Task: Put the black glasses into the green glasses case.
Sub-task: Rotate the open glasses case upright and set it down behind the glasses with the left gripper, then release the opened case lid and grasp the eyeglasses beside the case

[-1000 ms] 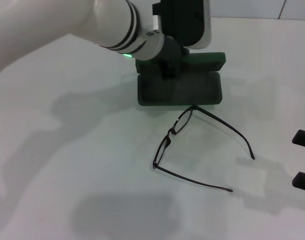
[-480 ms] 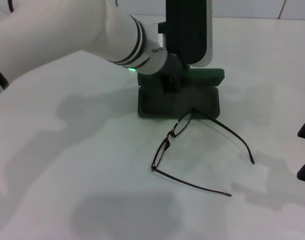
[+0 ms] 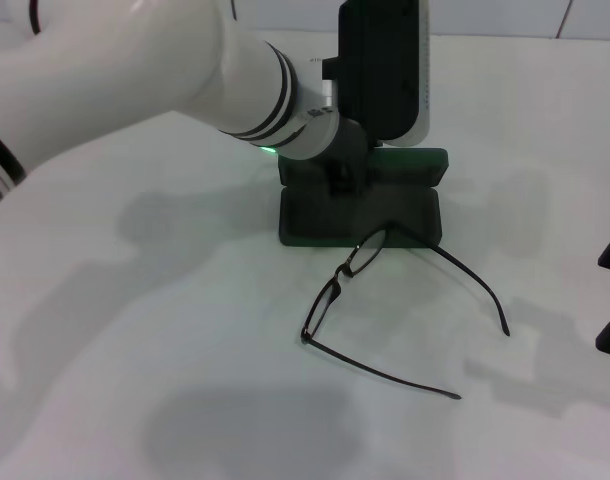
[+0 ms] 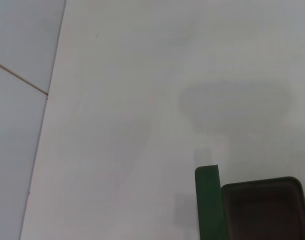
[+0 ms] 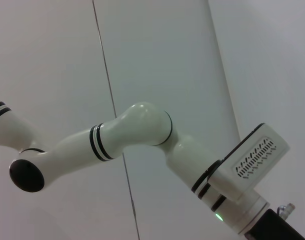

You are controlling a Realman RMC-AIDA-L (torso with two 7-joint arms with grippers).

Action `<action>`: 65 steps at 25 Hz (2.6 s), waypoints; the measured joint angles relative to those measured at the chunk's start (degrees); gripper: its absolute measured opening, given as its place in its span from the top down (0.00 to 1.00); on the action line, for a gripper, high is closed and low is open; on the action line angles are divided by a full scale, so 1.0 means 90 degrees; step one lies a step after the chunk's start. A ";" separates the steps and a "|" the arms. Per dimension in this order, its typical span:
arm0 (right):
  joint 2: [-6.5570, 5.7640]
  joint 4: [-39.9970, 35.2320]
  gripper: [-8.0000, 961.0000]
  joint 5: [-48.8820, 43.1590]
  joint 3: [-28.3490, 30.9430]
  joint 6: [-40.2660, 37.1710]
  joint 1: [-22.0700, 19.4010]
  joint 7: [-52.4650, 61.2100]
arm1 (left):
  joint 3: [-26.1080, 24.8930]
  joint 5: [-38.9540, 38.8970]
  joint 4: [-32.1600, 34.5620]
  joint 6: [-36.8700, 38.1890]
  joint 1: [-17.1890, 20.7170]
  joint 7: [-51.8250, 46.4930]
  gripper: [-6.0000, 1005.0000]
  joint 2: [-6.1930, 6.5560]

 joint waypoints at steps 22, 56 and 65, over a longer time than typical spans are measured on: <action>-0.0063 -0.1953 0.23 -0.2566 -0.0140 0.1356 0.1992 0.2133 | -0.1897 -0.3828 0.3149 -0.0091 0.2758 -0.0314 0.63 0.0025; 0.0244 -0.2774 0.25 -0.6239 -0.5590 0.3467 0.5695 0.2767 | -0.5189 -0.6865 -0.3381 0.4518 0.4589 0.6658 0.65 0.0113; 0.0244 -0.2938 0.25 -0.6022 -0.6236 0.3775 0.5721 0.2524 | -0.5193 -0.6857 -0.3745 0.4549 0.4618 0.6923 0.65 0.0081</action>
